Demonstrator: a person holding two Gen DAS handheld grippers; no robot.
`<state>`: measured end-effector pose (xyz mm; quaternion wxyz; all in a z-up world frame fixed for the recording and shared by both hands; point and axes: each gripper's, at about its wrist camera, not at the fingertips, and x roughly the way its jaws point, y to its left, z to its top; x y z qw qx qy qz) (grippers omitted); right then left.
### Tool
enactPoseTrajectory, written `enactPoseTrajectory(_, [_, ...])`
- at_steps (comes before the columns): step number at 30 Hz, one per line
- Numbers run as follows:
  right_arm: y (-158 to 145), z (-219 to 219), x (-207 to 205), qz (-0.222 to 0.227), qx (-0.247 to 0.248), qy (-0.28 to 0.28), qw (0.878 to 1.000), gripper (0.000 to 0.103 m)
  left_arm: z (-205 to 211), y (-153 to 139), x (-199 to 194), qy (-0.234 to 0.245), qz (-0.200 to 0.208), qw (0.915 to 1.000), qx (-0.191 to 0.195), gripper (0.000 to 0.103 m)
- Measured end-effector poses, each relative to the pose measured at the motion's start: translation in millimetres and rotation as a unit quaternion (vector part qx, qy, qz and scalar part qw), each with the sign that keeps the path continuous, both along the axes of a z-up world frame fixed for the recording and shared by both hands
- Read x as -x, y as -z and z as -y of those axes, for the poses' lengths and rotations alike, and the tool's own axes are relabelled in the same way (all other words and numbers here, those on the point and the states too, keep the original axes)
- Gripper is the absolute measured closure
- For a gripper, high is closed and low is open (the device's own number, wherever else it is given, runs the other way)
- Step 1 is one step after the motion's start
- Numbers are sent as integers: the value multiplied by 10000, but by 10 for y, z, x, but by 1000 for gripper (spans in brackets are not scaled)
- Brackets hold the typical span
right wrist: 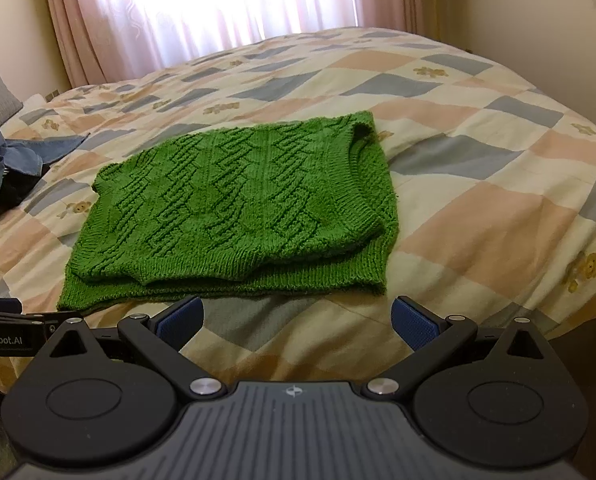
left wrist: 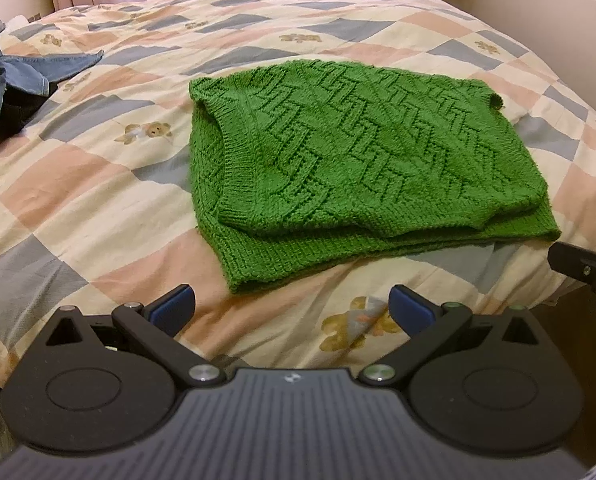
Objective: Fold clothes
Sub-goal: 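Roll the left tool and grasp the vest's side edge with the left gripper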
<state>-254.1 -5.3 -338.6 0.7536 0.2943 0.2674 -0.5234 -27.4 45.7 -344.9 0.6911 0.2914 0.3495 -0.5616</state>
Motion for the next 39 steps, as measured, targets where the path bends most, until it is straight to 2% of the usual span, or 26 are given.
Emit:
enactPoseTrajectory(13, [130,266,-90,-117,-163,-4,9998,0,180,104,-233,-92,10,10000,23,1])
enactPoseTrajectory(21, [198,409,-31,91,-158,74,9998,0,248,130,-595,-360,-615,9973,181,1])
enactPoseTrajectory(25, [234,466,-4,215,-150,102,9996,0,295,182,-864,-637,-1339,9884,318,1])
enactPoseTrajectory(31, [280,525,36,321,52,97,9994,0,374,362,-1287,-1198,-2314,9633,648,3])
enactPoseTrajectory(34, [298,555,54,353,169,87,9992,0,478,453,-1412,-1245,-2587,9547,780,5])
enactPoseTrajectory(39, [347,674,78,404,113,194,9989,0,637,580,-1559,-1212,-2952,9420,1043,15])
